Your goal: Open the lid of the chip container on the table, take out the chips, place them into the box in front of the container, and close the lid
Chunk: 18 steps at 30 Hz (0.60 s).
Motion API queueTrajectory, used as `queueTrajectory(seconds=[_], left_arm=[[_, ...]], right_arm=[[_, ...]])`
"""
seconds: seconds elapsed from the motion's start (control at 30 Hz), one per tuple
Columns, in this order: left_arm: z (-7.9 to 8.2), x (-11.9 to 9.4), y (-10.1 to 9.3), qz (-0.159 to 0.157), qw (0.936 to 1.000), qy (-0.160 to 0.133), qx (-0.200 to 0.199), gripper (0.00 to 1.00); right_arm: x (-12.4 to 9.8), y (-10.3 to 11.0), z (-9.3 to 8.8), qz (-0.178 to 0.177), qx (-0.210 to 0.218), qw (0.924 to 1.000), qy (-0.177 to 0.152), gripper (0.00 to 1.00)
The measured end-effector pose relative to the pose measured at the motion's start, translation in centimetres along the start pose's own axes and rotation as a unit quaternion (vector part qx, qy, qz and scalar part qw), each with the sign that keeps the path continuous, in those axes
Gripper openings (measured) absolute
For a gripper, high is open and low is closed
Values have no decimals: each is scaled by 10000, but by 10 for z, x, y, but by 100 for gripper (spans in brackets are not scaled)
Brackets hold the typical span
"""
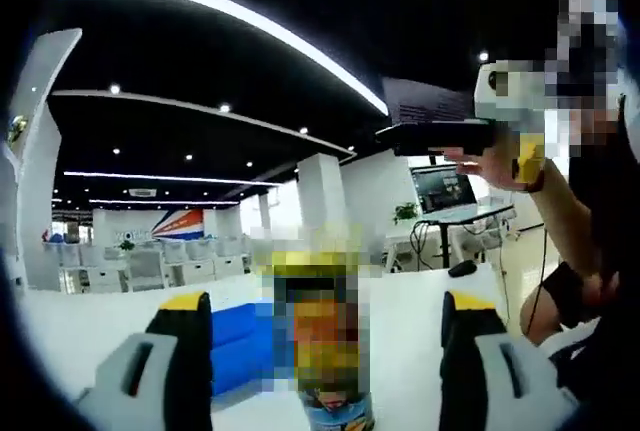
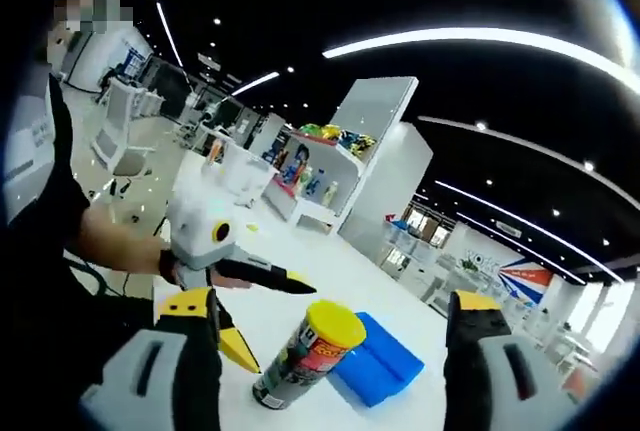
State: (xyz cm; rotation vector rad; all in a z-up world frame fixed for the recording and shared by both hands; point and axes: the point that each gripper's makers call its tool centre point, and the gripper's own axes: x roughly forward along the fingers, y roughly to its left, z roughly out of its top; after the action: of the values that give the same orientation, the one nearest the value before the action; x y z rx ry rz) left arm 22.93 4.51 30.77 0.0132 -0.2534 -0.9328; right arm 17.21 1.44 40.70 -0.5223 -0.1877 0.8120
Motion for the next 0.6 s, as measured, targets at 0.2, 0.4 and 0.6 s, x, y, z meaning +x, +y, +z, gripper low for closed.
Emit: queueTrajectory(seconds=[0.2, 0.4, 0.6], left_arm=[[-39, 22, -2, -186, 9989, 17, -421, 92], [-52, 29, 6, 22, 9975, -157, -683, 87], [-61, 24, 8, 89, 9962, -315, -809, 82]], right_arm=[[28, 5, -15, 183, -334, 9985, 398, 82], [49, 5, -34, 289, -459, 9962, 679, 82], [62, 5, -40, 456, 191, 9972, 553, 84]])
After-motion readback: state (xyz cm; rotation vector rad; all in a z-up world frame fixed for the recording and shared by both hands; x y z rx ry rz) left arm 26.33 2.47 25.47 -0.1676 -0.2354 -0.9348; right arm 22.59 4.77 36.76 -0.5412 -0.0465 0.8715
